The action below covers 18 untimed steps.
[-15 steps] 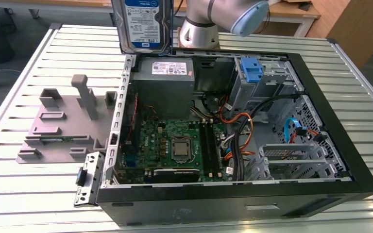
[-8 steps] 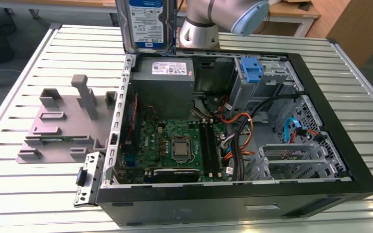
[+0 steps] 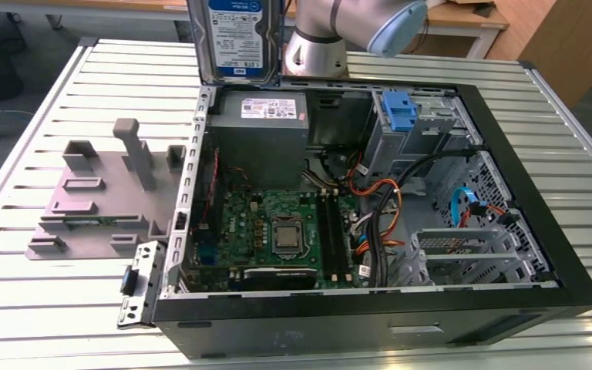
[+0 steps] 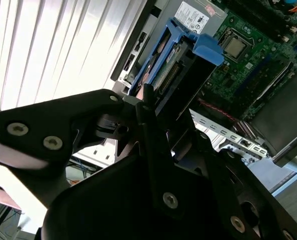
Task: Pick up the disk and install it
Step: 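Pick up the disk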
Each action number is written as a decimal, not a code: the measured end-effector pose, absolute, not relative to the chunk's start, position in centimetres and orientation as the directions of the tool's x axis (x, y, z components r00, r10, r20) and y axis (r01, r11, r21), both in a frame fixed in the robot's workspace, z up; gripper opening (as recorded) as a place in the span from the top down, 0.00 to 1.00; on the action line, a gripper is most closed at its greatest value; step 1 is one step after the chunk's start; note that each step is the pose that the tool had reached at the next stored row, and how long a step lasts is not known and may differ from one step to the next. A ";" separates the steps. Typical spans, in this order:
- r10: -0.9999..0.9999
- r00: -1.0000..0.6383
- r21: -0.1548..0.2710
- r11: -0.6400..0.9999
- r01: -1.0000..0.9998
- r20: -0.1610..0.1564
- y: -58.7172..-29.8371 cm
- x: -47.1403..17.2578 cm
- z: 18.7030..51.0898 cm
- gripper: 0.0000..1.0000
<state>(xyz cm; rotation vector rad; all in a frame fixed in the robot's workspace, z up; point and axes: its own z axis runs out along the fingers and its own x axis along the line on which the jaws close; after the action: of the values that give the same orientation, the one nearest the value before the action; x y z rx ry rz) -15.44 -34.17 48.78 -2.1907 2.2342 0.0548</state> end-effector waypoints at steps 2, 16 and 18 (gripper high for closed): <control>-0.999 -0.020 0.017 0.019 -1.000 -0.033 -34.1 -15.3 48.8 0.65; -0.999 -0.020 0.017 0.019 -1.000 -0.033 -34.0 -13.1 48.7 0.65; -0.999 -0.020 0.017 0.019 -1.000 -0.033 -34.0 -12.6 48.7 0.65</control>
<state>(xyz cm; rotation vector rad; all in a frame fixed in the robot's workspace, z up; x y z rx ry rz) -12.60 -34.02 48.72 -2.1907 2.2342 0.0549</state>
